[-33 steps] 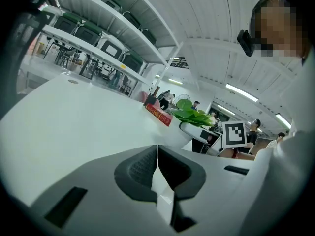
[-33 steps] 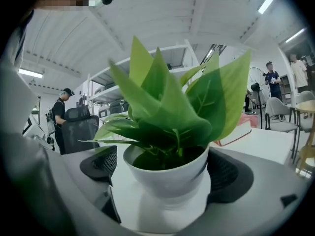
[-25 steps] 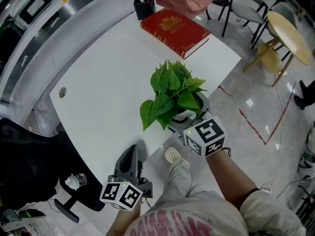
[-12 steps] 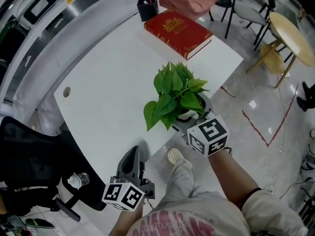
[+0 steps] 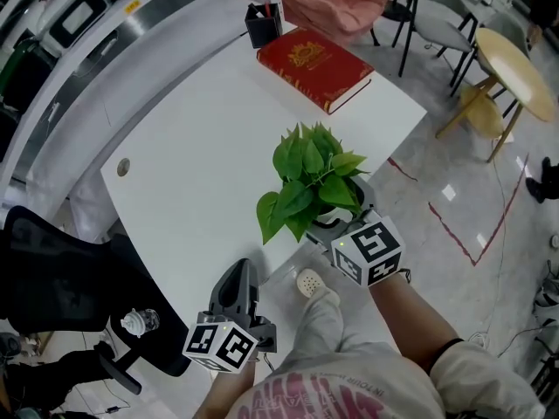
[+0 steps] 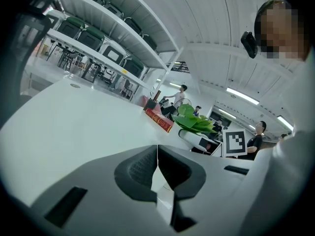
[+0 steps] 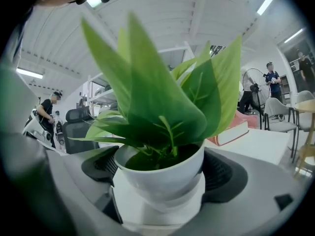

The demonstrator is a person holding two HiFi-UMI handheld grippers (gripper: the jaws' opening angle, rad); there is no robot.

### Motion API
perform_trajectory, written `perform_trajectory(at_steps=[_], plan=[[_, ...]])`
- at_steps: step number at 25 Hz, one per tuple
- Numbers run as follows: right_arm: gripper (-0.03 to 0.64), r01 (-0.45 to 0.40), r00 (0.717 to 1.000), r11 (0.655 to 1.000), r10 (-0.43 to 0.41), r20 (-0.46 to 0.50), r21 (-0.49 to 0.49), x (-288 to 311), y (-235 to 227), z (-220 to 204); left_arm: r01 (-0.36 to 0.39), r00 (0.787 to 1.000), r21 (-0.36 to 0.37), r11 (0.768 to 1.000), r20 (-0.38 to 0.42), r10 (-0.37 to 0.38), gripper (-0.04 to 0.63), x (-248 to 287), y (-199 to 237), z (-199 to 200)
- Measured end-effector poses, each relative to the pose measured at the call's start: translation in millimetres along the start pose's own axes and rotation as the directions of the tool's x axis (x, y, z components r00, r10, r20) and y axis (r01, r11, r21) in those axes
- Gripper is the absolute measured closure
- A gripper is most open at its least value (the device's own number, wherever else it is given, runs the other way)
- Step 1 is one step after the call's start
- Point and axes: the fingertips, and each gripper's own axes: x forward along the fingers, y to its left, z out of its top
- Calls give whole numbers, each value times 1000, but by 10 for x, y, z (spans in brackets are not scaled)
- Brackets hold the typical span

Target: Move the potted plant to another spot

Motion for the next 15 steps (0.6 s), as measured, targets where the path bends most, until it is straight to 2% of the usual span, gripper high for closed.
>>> perform_trajectory(at_steps=[6, 15], plan=[[77, 14, 1000, 1000, -14, -2, 6, -217, 37, 123, 31, 999, 7, 1000, 11, -31, 571, -11, -225, 122], [77, 45, 999, 998, -45, 15, -34, -522, 93, 563, 108, 992, 40, 993, 57, -110, 571, 5, -678, 538]])
